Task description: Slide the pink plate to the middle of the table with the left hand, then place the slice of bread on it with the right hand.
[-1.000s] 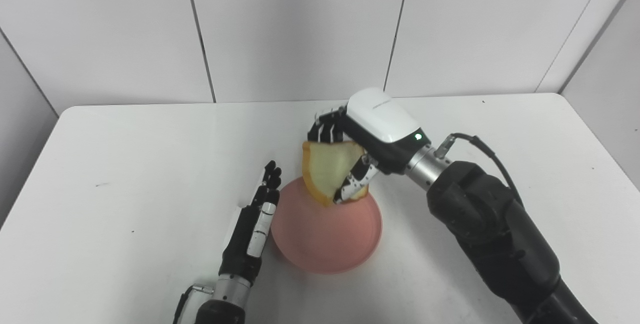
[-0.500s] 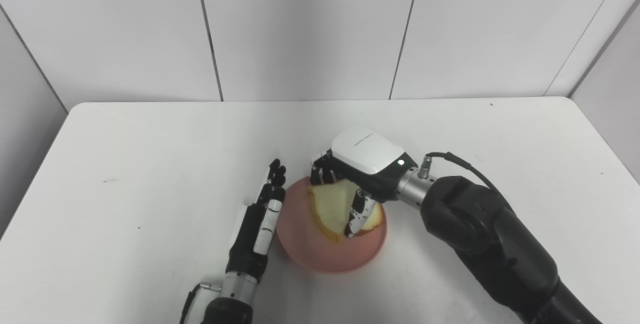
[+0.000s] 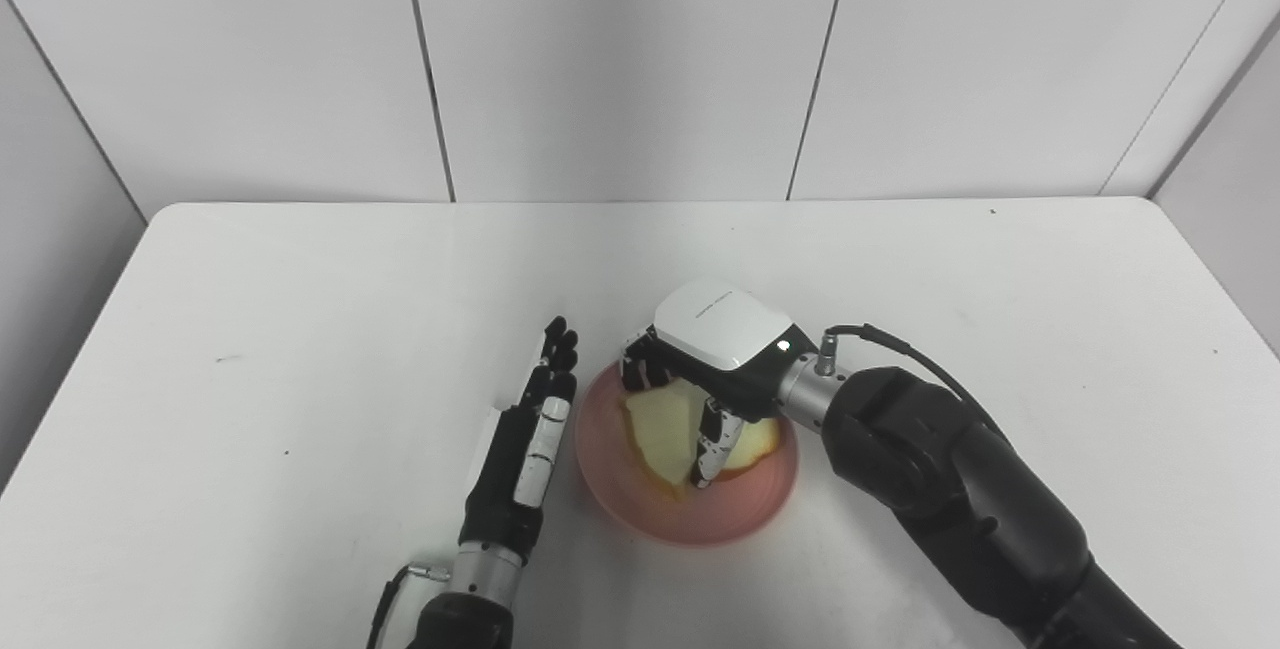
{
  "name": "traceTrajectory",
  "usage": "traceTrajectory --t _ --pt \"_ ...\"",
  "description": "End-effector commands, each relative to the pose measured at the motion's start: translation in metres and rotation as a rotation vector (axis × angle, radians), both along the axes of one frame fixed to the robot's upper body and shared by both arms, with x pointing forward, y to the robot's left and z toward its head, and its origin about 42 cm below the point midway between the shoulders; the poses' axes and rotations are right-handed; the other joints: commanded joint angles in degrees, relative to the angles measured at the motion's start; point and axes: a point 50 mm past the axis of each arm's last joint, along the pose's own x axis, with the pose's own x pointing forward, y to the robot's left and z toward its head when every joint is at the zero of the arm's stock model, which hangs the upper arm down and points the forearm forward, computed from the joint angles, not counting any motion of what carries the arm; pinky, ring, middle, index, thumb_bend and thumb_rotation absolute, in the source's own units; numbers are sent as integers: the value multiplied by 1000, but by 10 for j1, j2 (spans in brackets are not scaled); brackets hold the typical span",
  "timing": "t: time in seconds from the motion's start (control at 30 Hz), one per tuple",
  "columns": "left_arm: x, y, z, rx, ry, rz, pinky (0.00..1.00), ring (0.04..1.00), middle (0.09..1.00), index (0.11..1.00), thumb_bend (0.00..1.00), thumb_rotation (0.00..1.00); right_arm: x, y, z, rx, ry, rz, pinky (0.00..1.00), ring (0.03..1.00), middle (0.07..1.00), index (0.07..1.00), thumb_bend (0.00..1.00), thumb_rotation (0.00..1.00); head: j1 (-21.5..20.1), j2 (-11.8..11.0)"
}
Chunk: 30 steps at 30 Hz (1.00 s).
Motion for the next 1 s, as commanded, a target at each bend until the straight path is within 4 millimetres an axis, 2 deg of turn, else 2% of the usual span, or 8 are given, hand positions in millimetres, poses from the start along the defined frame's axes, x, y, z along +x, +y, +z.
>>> traceTrajectory --t 0.0,0.13,0.2,0.27,0.33,0.5,0.67,0.97 --pt "3 -11 8 -21 -34 -19 1000 1000 1000 1000 612 1000 2 0 6 23 -43 14 453 524 474 510 526 2 1 1" --pt "4 -11 8 -22 -30 -17 1000 1000 1000 1000 625 1000 3 -3 3 59 -29 -3 513 607 482 512 526 6 1 1" --pt "4 -11 9 -25 -30 -17 1000 1000 1000 1000 624 1000 3 -5 2 77 -18 -11 567 675 668 694 735 206 1 1" --pt "4 -11 9 -25 -31 -15 1000 1000 1000 1000 634 1000 3 -7 3 91 -2 -16 606 718 737 765 823 304 1 1" --pt "4 -11 9 -24 -33 -9 1000 1000 1000 1000 637 1000 5 -13 4 110 30 -19 632 743 768 792 860 325 0 3" --pt "5 -10 10 -26 -39 -7 1000 1000 1000 1000 604 1000 8 -28 11 167 105 -71 790 879 888 884 971 340 0 3" --pt "7 -9 10 -22 -41 -6 1000 1000 1000 1000 594 1000 7 -44 19 231 129 -98 926 971 970 974 1000 353 -1 3" --pt "8 -8 11 -30 -35 3 1000 1000 1000 1000 597 1000 -4 -70 22 389 188 -150 965 1000 1000 1000 1000 278 -1 4"
